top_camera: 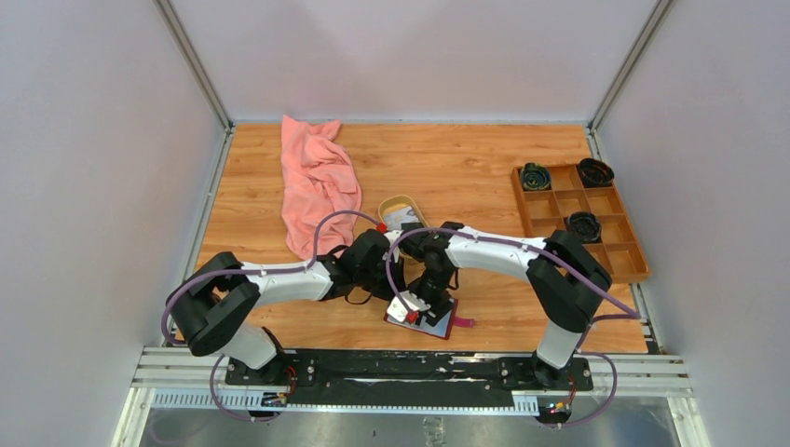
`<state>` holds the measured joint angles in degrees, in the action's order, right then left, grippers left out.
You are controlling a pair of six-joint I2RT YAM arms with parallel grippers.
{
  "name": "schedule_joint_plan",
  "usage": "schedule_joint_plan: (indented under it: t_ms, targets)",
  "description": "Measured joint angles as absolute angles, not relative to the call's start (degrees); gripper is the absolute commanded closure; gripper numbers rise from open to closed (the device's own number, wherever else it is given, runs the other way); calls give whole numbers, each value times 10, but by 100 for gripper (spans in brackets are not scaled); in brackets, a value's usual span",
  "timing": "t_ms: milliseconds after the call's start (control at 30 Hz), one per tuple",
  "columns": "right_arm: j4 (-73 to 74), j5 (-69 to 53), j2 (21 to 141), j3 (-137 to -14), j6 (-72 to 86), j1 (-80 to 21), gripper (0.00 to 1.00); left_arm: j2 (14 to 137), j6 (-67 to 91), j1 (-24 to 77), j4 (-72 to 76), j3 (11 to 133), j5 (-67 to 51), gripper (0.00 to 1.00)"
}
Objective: Put the credit cards into the card holder
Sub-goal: Insert the credit card into the card holder.
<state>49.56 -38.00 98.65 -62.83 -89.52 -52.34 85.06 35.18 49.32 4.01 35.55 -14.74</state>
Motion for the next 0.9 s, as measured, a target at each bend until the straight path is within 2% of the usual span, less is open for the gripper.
schedule_joint_plan:
  t_ms: [533,900]
  targets:
    - [527,-353,989,-632,-906,-531,44,853,352,493,52,352,-148,88]
    - [548,-338,954,-585,-911,-531,44,858,352,493,61,352,-149,89]
